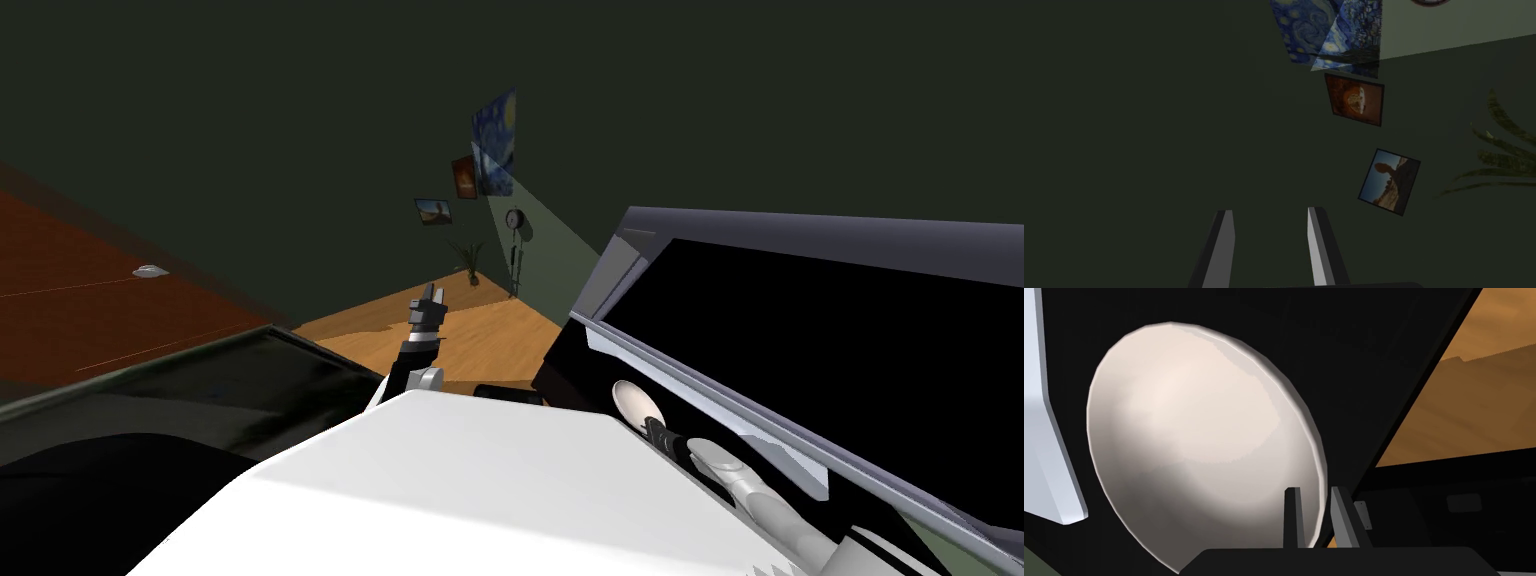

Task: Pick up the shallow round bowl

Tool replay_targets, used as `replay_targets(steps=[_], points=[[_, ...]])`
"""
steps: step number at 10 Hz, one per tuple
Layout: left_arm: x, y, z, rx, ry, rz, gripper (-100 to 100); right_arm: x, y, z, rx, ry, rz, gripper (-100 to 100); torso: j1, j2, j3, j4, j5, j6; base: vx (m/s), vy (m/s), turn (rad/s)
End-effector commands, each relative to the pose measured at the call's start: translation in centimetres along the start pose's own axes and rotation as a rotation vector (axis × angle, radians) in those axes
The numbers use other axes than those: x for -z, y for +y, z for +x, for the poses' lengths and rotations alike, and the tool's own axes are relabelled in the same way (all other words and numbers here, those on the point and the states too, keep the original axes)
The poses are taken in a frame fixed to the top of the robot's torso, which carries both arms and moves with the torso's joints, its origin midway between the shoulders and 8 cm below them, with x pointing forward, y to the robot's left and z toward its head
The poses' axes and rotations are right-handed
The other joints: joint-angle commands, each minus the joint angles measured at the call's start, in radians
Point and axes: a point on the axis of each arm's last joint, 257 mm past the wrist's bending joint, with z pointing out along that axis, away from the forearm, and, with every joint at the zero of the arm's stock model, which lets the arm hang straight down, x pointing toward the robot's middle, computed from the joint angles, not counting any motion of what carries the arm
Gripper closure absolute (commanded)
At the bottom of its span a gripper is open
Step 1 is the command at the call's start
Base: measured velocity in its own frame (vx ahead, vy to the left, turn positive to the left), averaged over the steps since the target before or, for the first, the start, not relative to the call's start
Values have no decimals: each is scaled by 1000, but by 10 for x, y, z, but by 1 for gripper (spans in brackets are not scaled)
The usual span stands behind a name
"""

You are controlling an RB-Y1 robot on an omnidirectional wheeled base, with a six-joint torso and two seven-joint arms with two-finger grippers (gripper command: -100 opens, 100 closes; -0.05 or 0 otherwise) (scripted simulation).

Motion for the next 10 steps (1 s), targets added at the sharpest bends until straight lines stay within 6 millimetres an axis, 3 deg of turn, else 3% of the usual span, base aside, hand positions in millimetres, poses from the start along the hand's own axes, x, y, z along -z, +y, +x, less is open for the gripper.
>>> replay_targets(steps=[1, 2, 3, 5, 6, 9, 10], points=[[0, 0, 0, 0, 0, 0, 0, -2, -23, -14, 85, -21, 9, 100, 0, 0, 0, 0, 0, 0, 74, 15, -307], [0, 0, 0, 0, 0, 0, 0, -2, -23, -14, 85, -21, 9, 100, 1, -3, -2, 0, 1, 1, 103, 24, -400], [0, 0, 0, 0, 0, 0, 0, -3, -43, -26, 164, -36, 16, 100, 2, -4, -2, -1, 1, 2, 111, 34, -390], [0, 0, 0, 0, 0, 0, 0, -3, -45, -26, 166, -37, 18, 100, 3, -5, -3, -1, 2, 2, 76, 41, -308], [0, 0, 0, 0, 0, 0, 0, -3, -66, -38, 246, -49, 28, 100, 2, -3, -1, 0, 2, 0, 72, 39, -355], [0, 0, 0, 0, 0, 0, 0, -3, -63, -37, 245, -48, 25, 100, 2, -2, -1, 0, 2, -1, 45, 27, -164], [0, 0, 0, 0, 0, 0, 0, -3, -63, -37, 245, -48, 25, 0, 1, 0, 0, 1, 2, -1, 0, 0, 0]])
